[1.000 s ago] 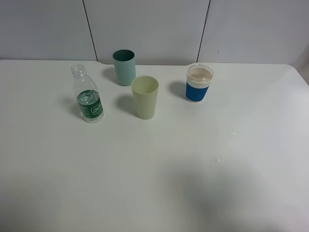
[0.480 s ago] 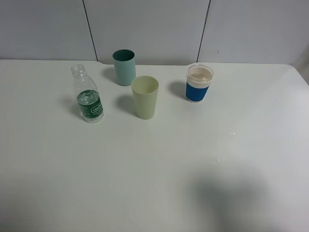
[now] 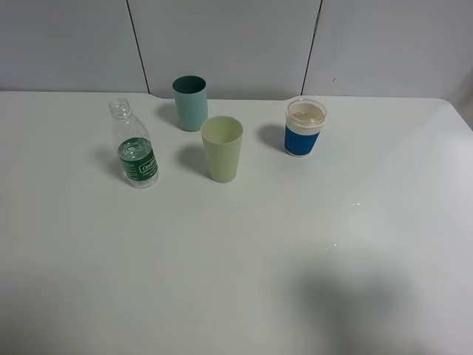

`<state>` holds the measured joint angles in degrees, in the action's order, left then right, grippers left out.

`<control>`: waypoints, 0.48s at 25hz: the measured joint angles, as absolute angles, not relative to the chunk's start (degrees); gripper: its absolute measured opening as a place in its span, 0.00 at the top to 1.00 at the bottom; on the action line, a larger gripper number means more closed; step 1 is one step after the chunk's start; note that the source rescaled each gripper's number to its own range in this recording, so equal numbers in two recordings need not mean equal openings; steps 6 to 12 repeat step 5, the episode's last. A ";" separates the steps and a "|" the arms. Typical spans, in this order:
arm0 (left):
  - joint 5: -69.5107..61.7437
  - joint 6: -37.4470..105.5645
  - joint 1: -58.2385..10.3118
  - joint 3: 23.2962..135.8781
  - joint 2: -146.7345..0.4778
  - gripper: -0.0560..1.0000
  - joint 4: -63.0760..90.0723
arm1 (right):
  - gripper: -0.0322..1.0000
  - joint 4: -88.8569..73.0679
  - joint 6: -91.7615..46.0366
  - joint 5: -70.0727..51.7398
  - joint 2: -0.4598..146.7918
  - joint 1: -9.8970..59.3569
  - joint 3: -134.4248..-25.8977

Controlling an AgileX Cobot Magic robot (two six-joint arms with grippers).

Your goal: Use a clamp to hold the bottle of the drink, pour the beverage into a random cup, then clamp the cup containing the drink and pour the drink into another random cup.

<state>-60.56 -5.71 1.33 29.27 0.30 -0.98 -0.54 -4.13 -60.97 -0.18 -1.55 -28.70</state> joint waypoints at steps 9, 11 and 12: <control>-60.56 -5.71 1.33 29.27 0.30 0.00 -0.98 | 0.00 -0.54 -4.13 -60.97 -0.18 -1.55 -28.70; -60.56 -5.71 1.33 29.27 0.30 0.00 -0.98 | 0.00 -0.54 -4.13 -60.97 -0.18 -1.55 -28.70; -60.56 -5.71 1.33 29.27 0.30 0.00 -0.98 | 0.00 -0.54 -4.13 -60.97 -0.18 -1.55 -28.70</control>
